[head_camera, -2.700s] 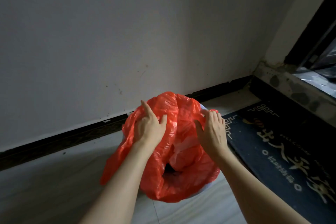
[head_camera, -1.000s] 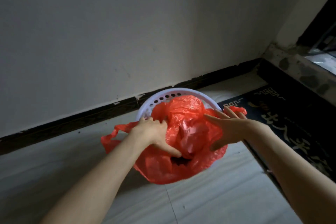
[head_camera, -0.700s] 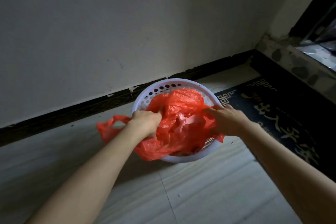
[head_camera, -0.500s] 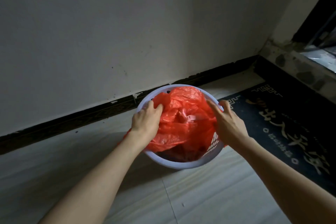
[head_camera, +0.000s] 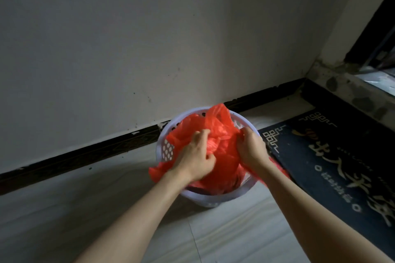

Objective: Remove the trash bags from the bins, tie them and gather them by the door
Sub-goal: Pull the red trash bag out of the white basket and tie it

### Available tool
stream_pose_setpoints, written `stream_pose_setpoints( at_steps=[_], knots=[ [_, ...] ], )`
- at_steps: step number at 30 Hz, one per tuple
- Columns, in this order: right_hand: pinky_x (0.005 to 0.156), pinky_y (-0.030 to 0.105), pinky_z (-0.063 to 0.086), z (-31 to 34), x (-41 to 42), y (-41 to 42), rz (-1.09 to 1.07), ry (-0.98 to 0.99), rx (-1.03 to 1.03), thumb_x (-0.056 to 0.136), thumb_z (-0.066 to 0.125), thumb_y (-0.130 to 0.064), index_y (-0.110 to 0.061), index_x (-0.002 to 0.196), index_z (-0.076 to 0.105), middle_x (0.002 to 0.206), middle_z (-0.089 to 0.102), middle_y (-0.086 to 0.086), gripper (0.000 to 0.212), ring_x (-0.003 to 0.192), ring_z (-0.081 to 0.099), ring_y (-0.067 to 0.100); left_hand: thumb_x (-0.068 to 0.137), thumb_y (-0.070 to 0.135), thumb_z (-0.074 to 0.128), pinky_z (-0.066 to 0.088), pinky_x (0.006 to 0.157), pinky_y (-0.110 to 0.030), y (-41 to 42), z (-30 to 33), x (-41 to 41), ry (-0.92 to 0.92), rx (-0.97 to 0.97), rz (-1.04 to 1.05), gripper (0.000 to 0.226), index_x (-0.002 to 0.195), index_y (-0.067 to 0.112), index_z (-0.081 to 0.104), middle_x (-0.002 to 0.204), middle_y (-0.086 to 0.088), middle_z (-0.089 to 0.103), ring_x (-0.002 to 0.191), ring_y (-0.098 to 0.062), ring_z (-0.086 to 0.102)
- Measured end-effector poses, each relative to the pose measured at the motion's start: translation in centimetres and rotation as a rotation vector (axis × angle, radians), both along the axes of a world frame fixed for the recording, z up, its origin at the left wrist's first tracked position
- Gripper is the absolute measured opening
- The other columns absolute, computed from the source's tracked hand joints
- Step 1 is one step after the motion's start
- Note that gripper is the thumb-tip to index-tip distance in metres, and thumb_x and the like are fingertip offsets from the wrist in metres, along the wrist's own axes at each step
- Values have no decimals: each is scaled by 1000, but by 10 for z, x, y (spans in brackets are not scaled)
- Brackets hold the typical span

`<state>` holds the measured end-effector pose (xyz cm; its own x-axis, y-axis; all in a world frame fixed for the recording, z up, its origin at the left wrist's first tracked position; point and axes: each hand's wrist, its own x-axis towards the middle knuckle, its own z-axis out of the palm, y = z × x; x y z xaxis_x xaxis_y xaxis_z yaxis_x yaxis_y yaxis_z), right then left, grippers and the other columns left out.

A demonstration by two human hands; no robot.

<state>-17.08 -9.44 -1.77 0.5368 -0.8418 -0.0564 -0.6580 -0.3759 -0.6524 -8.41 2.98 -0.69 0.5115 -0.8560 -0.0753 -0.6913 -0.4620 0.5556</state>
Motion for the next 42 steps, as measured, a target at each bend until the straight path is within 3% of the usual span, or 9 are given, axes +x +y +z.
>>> stream_pose_setpoints(
  at_steps=[5, 8, 13, 17, 20, 25, 31, 37, 42],
  knots=[
    [75, 37, 49, 7, 6, -6, -80, -275, 894, 86, 46, -46, -11, 117, 51, 112, 57, 11, 47, 92, 58, 25, 90, 32, 43, 10, 118, -40, 0, -8, -5, -33, 458, -365, 61, 145, 32, 17, 157, -9, -7, 145, -30, 2],
    [111, 50, 29, 0, 15, 0, 128, -168, 571, 80, 56, -56, -31, 145, 15, 150, 24, -2, 80, 135, 30, 24, 87, 17, 43, 38, 102, -35, 3, 4, -1, -10, 538, -416, 44, 130, 17, 47, 142, -17, 41, 127, -31, 42],
    [78, 41, 50, -26, 25, 24, 421, 90, 43, 83, 47, 0, -31, 145, -7, 129, 45, 18, 89, 97, 58, 36, 87, 19, 52, 47, 73, -13, 14, 41, 39, 101, 428, -309, 24, 99, 29, 71, 86, 5, 71, 68, 1, 54],
    [77, 47, 52, -29, 25, 39, 511, 275, -228, 93, 34, -4, -14, 139, 23, 124, 41, 17, 49, 90, 58, 36, 89, 28, 47, 47, 93, -39, 25, 21, 67, -232, 190, 184, 26, 110, 26, 62, 118, -2, 60, 106, -24, 55],
    [77, 48, 51, -29, 29, 40, 465, 201, -175, 95, 29, -19, -9, 118, 41, 115, 45, 14, 28, 87, 55, 31, 94, 36, 39, 38, 99, -46, 29, -6, 64, -157, 252, 430, 55, 142, 12, 25, 144, -15, 30, 128, -36, 35],
    [83, 46, 49, -31, 31, 45, 476, 278, -132, 85, 34, -63, -16, 127, 32, 121, 38, 12, 63, 102, 52, 32, 97, 33, 33, 39, 97, -44, 26, -34, 56, -70, 147, 536, 63, 145, 3, 7, 141, -22, 31, 127, -35, 39],
    [75, 51, 52, -37, 38, 48, 399, 238, -267, 94, 28, -9, -8, 119, 35, 113, 48, 18, 26, 84, 59, 39, 98, 42, 19, 38, 70, -36, 28, -29, 50, -57, 80, 577, 52, 146, 26, 14, 125, -18, 40, 101, -39, 57],
    [72, 38, 43, -16, 22, 12, 126, -115, -106, 92, 28, -6, -15, 89, 41, 97, 57, 10, 16, 77, 51, 20, 98, 36, 29, 45, 89, -41, 27, -29, 51, 17, -92, 503, 45, 143, 35, 25, 121, -19, 44, 105, -40, 56],
    [76, 39, 45, 7, 22, 17, 500, 15, -264, 79, 37, 3, -10, 102, 49, 105, 59, 14, 29, 92, 58, 34, 94, 10, 39, 43, 88, -38, 0, -21, 59, 160, -372, 689, 42, 134, 20, 46, 114, -26, 56, 105, -39, 56]
  ],
)
